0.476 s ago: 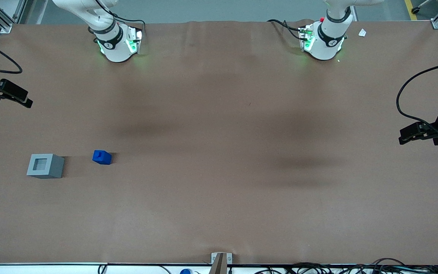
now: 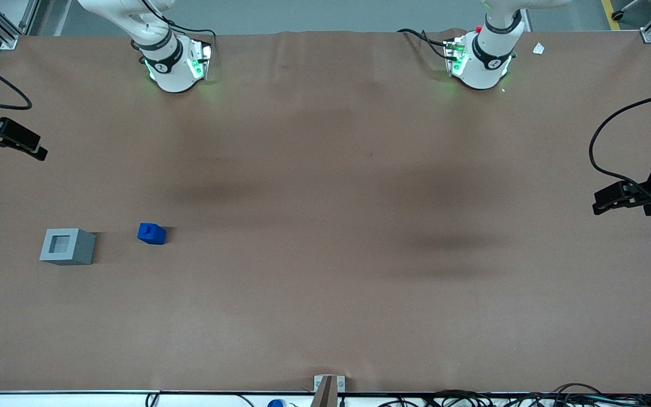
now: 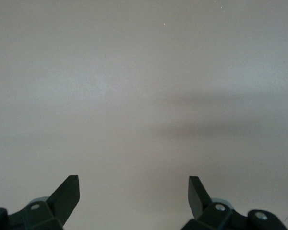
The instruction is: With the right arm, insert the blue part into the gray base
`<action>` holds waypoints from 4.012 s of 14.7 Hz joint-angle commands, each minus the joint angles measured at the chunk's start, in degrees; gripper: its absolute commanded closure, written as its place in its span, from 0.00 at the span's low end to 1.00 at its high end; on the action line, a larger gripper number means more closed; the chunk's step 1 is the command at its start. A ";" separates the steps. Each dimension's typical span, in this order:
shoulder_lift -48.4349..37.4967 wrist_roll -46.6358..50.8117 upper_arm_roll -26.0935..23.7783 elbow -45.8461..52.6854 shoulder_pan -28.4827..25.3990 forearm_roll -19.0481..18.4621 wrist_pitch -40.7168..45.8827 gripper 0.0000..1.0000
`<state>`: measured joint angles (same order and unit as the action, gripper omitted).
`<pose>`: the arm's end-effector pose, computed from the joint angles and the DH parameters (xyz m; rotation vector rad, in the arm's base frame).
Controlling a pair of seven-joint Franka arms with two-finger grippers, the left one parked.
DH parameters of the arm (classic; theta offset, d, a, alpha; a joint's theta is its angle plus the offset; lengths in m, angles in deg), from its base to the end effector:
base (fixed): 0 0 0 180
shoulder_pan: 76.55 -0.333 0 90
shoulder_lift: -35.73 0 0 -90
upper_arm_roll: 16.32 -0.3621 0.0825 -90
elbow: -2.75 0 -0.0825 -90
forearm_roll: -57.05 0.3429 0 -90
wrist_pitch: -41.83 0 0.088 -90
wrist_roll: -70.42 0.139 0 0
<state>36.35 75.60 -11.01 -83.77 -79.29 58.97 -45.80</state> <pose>0.5136 -0.0179 0.6555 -3.1020 0.2077 -0.0122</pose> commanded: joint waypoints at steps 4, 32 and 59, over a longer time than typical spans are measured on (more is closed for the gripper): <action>1.04 0.10 -0.04 0.47 1.07 -0.60 -2.71 0.00; 16.60 0.62 -0.39 -22.73 -2.62 0.28 -33.92 0.08; 27.67 0.88 -0.39 -25.63 -3.59 0.72 -47.26 0.42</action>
<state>64.09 75.87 -11.39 -107.00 -82.68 59.14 -89.42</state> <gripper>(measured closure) 0.361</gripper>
